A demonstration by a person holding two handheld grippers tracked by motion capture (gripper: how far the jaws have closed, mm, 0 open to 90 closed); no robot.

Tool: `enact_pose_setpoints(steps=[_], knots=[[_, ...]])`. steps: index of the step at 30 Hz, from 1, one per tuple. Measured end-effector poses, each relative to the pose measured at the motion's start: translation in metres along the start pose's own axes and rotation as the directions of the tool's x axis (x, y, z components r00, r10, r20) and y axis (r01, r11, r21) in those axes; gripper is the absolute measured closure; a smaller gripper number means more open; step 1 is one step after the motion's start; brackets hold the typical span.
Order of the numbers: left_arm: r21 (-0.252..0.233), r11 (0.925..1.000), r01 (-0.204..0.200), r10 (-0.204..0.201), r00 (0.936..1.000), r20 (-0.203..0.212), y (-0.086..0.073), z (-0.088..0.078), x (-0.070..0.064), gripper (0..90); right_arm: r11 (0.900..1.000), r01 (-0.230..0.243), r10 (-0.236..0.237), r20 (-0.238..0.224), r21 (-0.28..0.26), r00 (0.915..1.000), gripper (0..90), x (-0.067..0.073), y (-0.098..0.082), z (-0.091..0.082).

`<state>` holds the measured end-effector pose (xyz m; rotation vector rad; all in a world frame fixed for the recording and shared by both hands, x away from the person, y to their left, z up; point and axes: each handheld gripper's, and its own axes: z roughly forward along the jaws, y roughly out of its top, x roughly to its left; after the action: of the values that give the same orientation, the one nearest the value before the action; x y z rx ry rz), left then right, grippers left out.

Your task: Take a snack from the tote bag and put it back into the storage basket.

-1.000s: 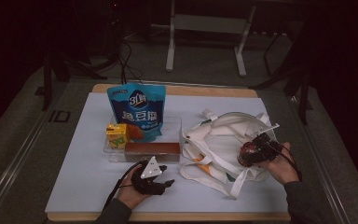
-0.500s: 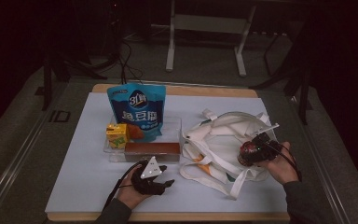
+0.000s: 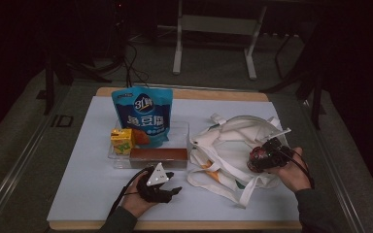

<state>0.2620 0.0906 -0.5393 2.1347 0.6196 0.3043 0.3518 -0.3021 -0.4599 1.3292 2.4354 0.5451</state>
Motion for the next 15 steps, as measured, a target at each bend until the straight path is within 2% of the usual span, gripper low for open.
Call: enact_pose_setpoints(steps=[15], knots=[[0.001,1.0,-0.001,0.001,1.0,0.0,0.0,0.0,0.0,40.7,1.0,0.017,-0.018,-0.019,-0.022,0.9997,25.3,0.0091,0.0054,-0.0047]])
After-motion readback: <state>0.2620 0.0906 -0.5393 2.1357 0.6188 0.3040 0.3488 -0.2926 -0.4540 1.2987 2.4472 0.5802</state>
